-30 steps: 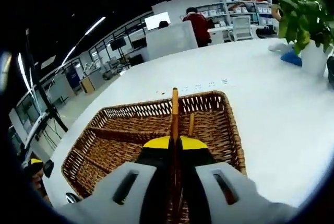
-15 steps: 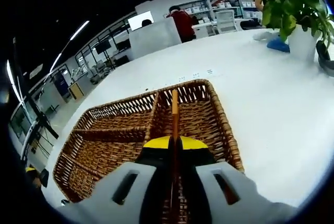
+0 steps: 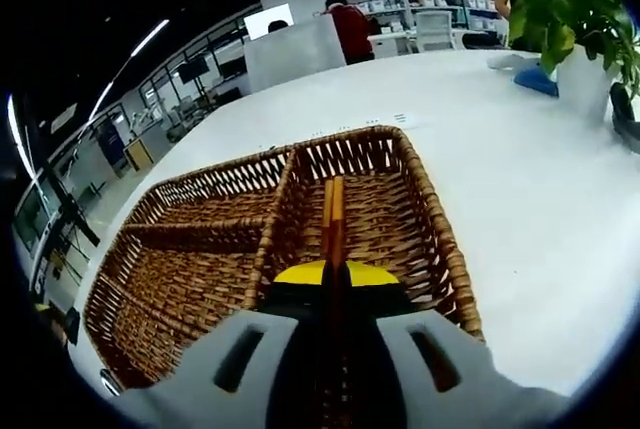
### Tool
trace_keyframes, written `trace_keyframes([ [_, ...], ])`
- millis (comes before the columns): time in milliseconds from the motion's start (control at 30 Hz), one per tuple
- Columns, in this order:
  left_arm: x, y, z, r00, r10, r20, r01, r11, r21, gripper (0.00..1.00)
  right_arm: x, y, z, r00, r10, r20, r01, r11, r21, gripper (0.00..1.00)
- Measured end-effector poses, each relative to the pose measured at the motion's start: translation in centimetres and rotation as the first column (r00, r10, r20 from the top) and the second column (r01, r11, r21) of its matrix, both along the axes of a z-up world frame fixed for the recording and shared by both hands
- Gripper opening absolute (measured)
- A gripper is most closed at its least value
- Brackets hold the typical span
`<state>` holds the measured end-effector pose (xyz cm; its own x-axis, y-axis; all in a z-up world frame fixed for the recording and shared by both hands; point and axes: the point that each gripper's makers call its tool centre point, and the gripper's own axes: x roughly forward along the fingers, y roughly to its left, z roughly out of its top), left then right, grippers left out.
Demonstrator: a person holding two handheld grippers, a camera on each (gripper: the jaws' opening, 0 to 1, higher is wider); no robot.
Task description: Arrange the knives, forks, and spoons in their matching storage slots by inserting each utensil handle-first until every utensil is classified and aligned in the correct compartment
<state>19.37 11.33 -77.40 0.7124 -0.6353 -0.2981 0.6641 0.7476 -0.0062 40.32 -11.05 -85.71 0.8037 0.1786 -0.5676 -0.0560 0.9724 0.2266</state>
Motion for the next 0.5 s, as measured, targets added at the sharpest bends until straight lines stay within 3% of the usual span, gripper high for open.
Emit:
trace_keyframes([
  [233,0.1,-0.1,-0.1,1.000,-0.002,-0.001,0.002,1.000,0.003,0.99,-0.2,0.2,0.5,0.999,0.032,0.012,-0.032,0.999,-0.014,0.08],
  [500,0.4,0.0,0.2,1.000,0.000,0.001,0.000,1.000,0.002,0.99,-1.1,1.3,3.3,0.991,0.103,0.088,-0.099,0.994,-0.048,0.18],
])
